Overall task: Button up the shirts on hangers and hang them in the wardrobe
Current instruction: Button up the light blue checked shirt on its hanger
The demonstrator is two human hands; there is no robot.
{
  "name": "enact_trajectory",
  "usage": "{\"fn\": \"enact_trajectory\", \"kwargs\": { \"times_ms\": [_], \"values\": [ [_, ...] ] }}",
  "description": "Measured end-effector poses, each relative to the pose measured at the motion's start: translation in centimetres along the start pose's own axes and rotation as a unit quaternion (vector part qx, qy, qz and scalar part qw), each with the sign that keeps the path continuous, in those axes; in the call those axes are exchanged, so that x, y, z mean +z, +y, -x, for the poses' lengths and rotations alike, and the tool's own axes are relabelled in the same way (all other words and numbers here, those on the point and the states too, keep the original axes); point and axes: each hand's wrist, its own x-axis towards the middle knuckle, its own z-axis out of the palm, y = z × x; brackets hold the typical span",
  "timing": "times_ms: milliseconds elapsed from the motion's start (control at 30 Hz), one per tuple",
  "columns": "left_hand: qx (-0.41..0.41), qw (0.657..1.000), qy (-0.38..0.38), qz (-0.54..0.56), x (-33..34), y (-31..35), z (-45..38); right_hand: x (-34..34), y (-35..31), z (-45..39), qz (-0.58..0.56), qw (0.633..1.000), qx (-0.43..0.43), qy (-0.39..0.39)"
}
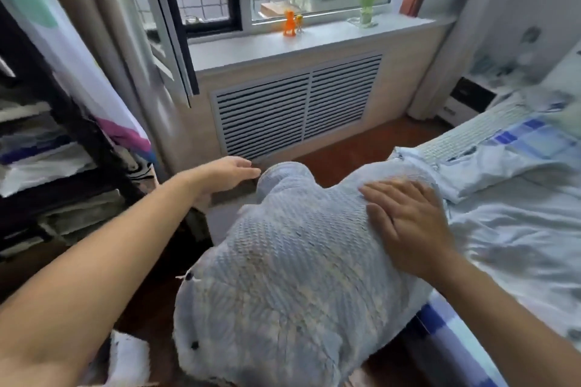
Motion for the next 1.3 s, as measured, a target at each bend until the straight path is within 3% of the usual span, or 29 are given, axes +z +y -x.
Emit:
{"fn": "enact_trajectory", "kwargs": {
  "times_ms": [67, 200, 300, 400, 467, 533, 600, 667, 733, 800, 867, 933, 1000, 1100, 1167, 1300],
  "values": [
    [-0.024, 0.997, -0.066, -0.008, 0.3, -0.8, -3.9, -0.1, 0.0, 0.1, -0.005, 1.000, 0.007, -0.010],
    [-0.051, 0.972, -0.210, 0.097, 1.6, -2.7, -6.9, -0.2, -0.8, 0.1, -0.017, 0.999, 0.033, 0.007],
    [0.047, 0.987, -0.153, 0.014, 0.3, -3.5, -7.1, -0.1, -1.1, -0.1, -0.027, 0.998, 0.046, 0.027],
    [0.141, 0.984, 0.032, -0.102, -4.8, -1.6, -4.2, 0.0, -1.2, -0.1, -0.021, 0.998, 0.048, 0.018],
    [0.183, 0.977, 0.108, -0.026, -8.0, 0.8, -0.1, -0.2, -1.3, -0.1, -0.015, 0.998, 0.054, 0.004],
    [0.199, 0.966, 0.038, 0.161, -9.4, 3.3, 4.9, -0.7, -1.6, -0.5, -0.013, 0.995, 0.090, -0.029],
    [0.207, 0.946, -0.086, 0.232, -8.1, 5.0, 10.2, -1.8, -2.8, -1.2, -0.058, 0.985, 0.142, -0.073],
    [0.228, 0.941, -0.141, 0.207, -4.4, 6.0, 14.1, -3.6, -5.5, -2.2, -0.243, 0.943, 0.208, -0.096],
    [0.268, 0.933, -0.150, 0.189, 0.5, 6.8, 17.4, -5.7, -8.5, -2.4, -0.453, 0.850, 0.259, -0.078],
    [0.307, 0.929, -0.145, 0.148, 5.1, 7.4, 19.7, -7.3, -10.8, -2.2, -0.531, 0.786, 0.291, -0.122],
    [0.301, 0.936, -0.142, 0.111, 7.9, 7.5, 20.4, -7.1, -12.0, -1.4, -0.491, 0.804, 0.279, -0.185],
    [0.281, 0.932, -0.202, 0.112, 7.3, 6.9, 20.1, -6.2, -12.5, -0.8, -0.442, 0.836, 0.286, -0.158],
    [0.307, 0.923, -0.210, 0.100, 4.5, 5.8, 19.0, -5.5, -12.5, 0.0, -0.447, 0.833, 0.306, -0.112],
    [0.334, 0.939, -0.059, 0.055, 0.2, 4.2, 15.6, -5.0, -12.6, 1.6, -0.486, 0.808, 0.325, -0.077],
    [0.329, 0.944, -0.002, -0.013, -1.1, 4.0, 12.2, -4.6, -12.8, 2.6, -0.468, 0.818, 0.328, -0.070],
    [0.346, 0.911, -0.094, -0.204, 0.6, 6.2, 6.3, -5.2, -13.5, 3.4, -0.488, 0.804, 0.338, -0.023]
  ]
}}
